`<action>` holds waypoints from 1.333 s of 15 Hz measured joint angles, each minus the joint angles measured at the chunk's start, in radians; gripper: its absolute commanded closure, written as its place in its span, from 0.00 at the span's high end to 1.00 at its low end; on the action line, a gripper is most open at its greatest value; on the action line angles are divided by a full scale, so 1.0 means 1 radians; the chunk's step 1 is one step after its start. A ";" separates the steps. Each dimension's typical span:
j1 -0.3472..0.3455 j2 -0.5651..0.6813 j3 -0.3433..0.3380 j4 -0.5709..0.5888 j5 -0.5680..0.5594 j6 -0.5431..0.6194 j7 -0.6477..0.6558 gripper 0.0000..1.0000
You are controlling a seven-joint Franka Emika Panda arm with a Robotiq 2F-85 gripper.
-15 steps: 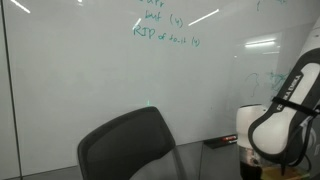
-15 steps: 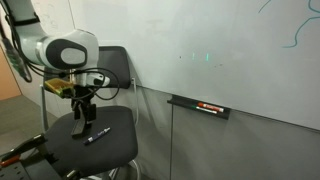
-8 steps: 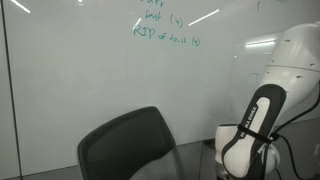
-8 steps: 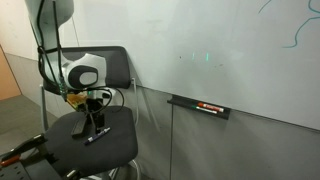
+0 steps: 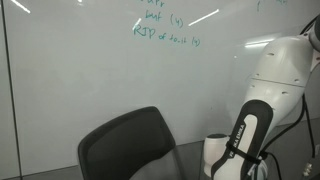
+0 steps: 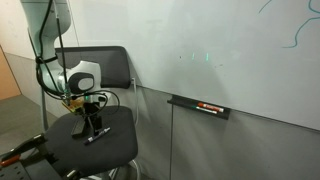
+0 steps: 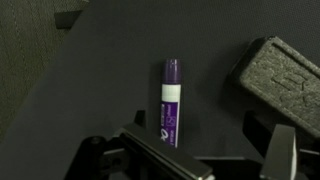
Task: Use the marker on the chair to write on the board
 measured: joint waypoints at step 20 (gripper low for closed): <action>0.182 0.074 -0.151 0.019 -0.041 0.111 0.056 0.36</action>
